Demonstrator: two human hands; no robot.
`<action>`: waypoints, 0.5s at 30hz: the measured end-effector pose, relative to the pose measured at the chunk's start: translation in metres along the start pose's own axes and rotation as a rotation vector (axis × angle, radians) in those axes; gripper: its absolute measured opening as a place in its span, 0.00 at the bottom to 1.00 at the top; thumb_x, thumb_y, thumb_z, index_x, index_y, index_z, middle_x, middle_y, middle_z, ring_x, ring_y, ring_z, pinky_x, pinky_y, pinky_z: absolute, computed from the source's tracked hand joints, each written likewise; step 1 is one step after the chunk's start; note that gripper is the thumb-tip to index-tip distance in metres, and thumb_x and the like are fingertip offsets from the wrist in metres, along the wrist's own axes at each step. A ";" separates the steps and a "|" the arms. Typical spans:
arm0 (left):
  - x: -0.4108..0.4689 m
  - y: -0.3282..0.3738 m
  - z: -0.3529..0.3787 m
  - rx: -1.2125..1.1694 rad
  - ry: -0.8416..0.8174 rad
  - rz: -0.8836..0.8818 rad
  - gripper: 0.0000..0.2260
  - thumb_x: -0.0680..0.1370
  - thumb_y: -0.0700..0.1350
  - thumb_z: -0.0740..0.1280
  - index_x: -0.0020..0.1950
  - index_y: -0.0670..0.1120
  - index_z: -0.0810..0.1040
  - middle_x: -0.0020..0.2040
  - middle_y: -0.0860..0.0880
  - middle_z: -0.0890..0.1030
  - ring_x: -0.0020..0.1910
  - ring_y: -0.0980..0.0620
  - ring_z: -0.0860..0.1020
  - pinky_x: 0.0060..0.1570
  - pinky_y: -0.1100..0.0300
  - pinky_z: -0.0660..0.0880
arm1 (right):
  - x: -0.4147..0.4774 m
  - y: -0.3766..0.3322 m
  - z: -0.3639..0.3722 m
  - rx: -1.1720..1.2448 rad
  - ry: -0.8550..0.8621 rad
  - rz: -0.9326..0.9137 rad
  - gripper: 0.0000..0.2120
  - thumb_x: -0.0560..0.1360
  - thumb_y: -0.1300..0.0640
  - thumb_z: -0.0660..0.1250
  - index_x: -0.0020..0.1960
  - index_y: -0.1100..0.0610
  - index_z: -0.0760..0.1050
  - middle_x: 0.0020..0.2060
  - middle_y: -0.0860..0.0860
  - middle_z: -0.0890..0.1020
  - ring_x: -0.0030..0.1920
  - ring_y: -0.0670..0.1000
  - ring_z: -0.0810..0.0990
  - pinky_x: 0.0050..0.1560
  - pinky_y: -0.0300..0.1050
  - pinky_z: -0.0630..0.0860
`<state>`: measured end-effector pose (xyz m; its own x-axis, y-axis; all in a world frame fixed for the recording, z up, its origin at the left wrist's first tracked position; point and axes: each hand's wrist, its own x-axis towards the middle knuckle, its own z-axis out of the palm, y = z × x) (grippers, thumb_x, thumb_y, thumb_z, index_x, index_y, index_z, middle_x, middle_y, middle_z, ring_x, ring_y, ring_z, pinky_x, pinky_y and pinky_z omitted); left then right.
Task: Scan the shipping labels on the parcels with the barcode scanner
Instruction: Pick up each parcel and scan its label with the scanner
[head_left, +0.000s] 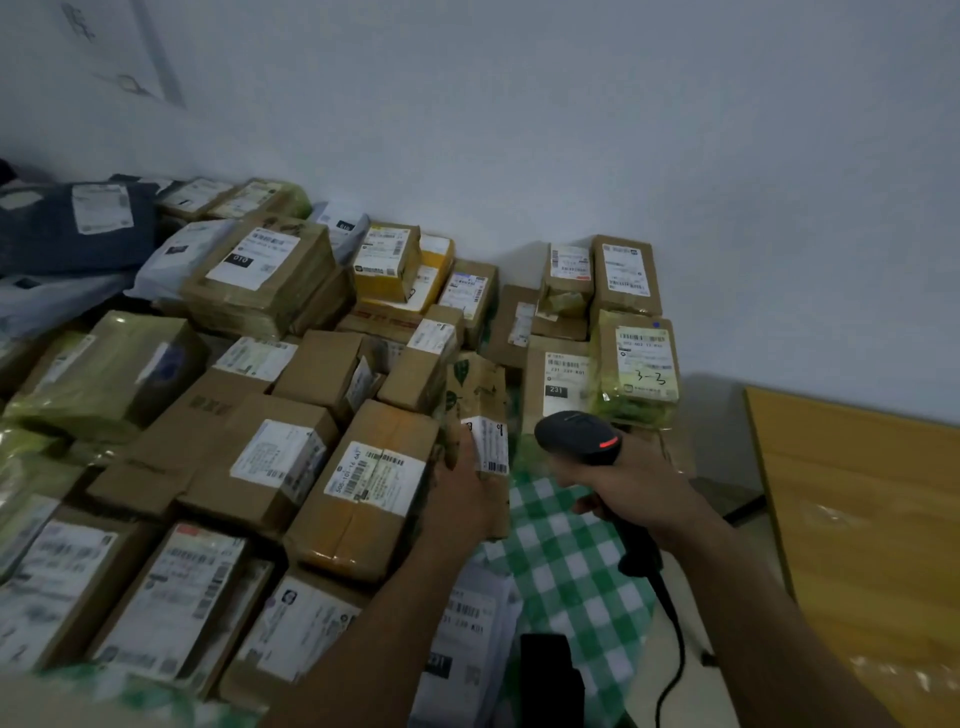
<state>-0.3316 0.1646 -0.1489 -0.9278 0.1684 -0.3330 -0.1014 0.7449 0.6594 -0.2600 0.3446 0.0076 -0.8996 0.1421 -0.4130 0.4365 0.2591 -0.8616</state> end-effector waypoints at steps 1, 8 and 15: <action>0.004 -0.005 0.004 0.022 -0.031 -0.016 0.37 0.83 0.57 0.58 0.83 0.60 0.35 0.79 0.39 0.62 0.72 0.38 0.70 0.70 0.40 0.70 | 0.003 0.001 0.000 -0.005 0.000 0.009 0.12 0.77 0.52 0.76 0.55 0.38 0.78 0.45 0.50 0.88 0.38 0.50 0.87 0.42 0.45 0.81; 0.019 -0.015 0.032 -0.139 -0.145 -0.162 0.32 0.83 0.44 0.64 0.84 0.52 0.54 0.82 0.41 0.59 0.78 0.37 0.63 0.75 0.48 0.63 | 0.021 0.014 -0.002 -0.016 -0.023 0.064 0.11 0.77 0.50 0.76 0.56 0.41 0.80 0.45 0.50 0.88 0.39 0.53 0.88 0.41 0.45 0.78; 0.021 -0.012 0.037 -0.101 0.018 -0.066 0.25 0.86 0.38 0.57 0.83 0.48 0.58 0.82 0.45 0.59 0.80 0.43 0.61 0.70 0.62 0.60 | 0.033 0.024 -0.007 -0.002 -0.040 0.112 0.11 0.77 0.53 0.76 0.57 0.45 0.80 0.44 0.51 0.88 0.38 0.53 0.87 0.39 0.45 0.77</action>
<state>-0.3371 0.1828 -0.1888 -0.9242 0.1088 -0.3662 -0.1973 0.6850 0.7013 -0.2793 0.3617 -0.0249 -0.8449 0.1321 -0.5183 0.5345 0.2458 -0.8086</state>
